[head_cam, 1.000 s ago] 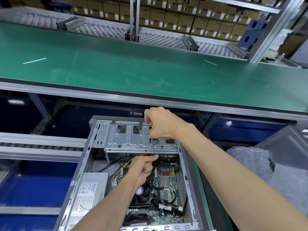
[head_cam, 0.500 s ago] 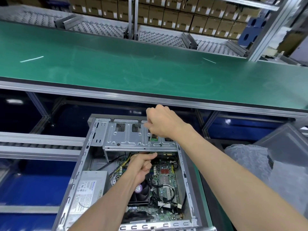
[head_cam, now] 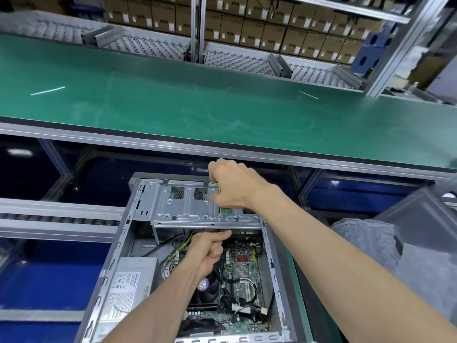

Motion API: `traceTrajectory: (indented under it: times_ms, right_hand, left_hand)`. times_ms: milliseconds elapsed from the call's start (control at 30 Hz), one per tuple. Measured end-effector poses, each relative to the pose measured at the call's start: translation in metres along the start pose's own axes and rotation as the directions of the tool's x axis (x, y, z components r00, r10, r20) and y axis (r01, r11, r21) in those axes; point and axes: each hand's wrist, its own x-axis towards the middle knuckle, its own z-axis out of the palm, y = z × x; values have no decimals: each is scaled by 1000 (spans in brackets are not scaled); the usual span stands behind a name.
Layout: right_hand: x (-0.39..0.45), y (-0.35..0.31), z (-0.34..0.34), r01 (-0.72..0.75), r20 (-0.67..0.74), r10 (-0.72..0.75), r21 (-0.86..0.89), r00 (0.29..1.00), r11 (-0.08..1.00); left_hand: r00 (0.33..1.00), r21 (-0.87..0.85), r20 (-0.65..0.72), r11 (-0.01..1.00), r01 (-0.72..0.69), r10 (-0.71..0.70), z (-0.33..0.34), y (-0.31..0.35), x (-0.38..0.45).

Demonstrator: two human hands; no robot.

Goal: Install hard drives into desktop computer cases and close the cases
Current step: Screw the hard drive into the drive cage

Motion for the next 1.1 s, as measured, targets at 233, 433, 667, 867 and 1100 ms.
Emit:
traceTrajectory:
  times_ms: [233,433,667,867,1100]
  right_hand:
    - [-1,2,4,-68,-48,64,-70,997,995]
    - [-2,7,1,-92,-4,92,4,996,996]
    - [-3,12,0,-83,61,78,83,995,993]
    - [1,5,1,-60,11,60,-16,998,998]
    - [0,8,3,-109,-41,107,-27,993,994]
  left_hand:
    - [1000,-11,3,1000,1,-1,1,1,0]
    - [1000,-4,1,1000,-3,3,0,0,1]
    - [1000,-5,11,1000,-9,9,0,1,0]
    - [1000,8,12,1000,-14,14,0,1,0]
    - [1000,18,9,999,-29,28,0,1,0]
